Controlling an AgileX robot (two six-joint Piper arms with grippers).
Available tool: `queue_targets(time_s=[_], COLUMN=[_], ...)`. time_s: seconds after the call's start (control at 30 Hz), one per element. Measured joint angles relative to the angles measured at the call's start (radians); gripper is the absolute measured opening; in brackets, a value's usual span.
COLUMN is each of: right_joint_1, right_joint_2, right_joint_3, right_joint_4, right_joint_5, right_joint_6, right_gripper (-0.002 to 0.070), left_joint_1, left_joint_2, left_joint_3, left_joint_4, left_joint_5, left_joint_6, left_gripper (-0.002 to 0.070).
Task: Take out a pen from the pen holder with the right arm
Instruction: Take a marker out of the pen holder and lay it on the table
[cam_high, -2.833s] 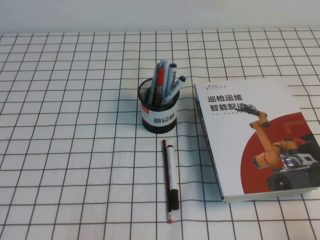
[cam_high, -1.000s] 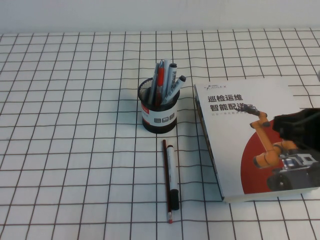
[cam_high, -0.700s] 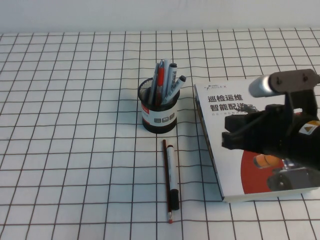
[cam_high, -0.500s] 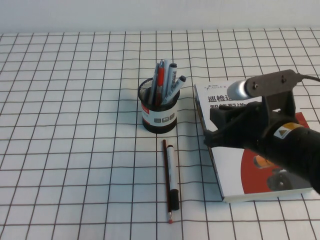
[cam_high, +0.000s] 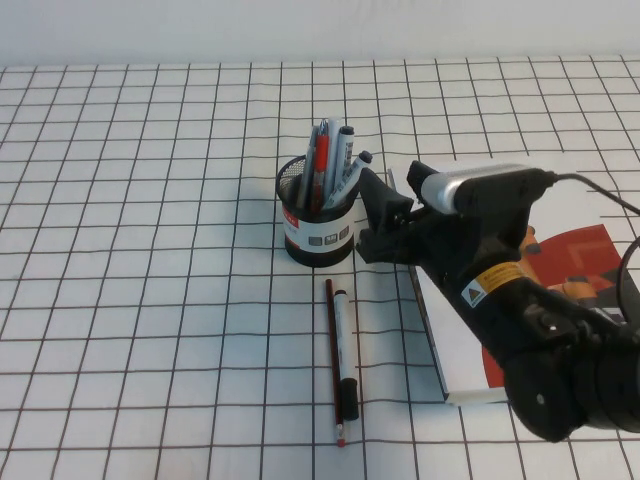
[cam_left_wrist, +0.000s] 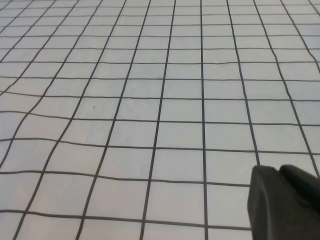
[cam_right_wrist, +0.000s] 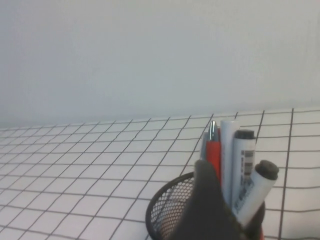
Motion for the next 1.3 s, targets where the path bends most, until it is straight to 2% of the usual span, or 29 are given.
queue_targets(time_s=[0.1,0.2,0.7,0.9,1.3], right_joint_1=[0.0,0.0,-0.002,-0.002,-0.002], right_joint_2=[0.074,0.126,0.312,0.34,0.374], right_joint_3=[-0.01,-0.045,-0.283,-0.326,-0.365], right_joint_4=[-0.002,-0.001,0.115,0.153,0.158], right_joint_5=[-0.108,-0.13,-0.108,-0.067,-0.033], right_joint_6=[0.022,0.029,0.055,0.058,0.059], right_gripper=[0.0432,0.0432,0.0426,0.04,0.0394], left_joint_1=[0.0,0.0,0.0,0.0,0.0], left_joint_2=[0.0,0.0,0.0,0.0,0.0], left_joint_3=[0.0,0.0,0.0,0.0,0.0], left_joint_4=[0.0,0.0,0.0,0.0,0.0], left_joint_5=[0.0,0.0,0.0,0.0,0.0], left_joint_6=[0.0,0.0,0.0,0.0,0.0], left_gripper=[-0.0003,-0.0003,-0.0003,-0.0003,-0.0003])
